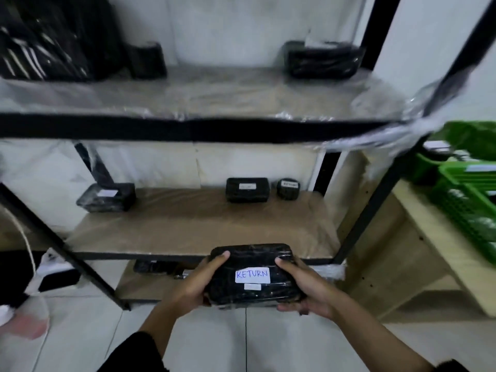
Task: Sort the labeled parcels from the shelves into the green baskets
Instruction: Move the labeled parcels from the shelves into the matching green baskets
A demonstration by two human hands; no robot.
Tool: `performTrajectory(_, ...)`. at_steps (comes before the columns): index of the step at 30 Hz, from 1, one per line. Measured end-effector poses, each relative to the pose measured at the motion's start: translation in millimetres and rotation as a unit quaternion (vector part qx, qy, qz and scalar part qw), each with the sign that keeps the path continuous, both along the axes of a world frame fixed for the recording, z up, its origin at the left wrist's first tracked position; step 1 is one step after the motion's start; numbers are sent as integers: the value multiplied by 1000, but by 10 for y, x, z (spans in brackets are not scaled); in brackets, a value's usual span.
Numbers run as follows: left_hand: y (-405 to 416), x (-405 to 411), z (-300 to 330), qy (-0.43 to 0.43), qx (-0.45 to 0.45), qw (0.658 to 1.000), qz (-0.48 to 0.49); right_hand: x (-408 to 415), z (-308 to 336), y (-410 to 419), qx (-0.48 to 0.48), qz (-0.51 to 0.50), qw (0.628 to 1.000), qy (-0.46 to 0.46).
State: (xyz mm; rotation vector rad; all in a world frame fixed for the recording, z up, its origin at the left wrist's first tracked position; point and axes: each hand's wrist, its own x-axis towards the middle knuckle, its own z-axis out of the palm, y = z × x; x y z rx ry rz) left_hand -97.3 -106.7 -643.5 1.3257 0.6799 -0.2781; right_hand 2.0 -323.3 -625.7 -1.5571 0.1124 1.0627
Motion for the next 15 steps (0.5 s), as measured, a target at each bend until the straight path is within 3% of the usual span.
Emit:
performTrajectory(3,-160,22,566,-45,33,997,-56,-84,574,-146,-6,-39,999,-32)
performTrajectory(8,-551,33,1178,-112,122,984,-59,-141,1147,-477,5,-60,995,-83)
performTrajectory(15,-1558,205,1723,-157,103,981,-54,-175,1668,-1529,28,-106,979,-170)
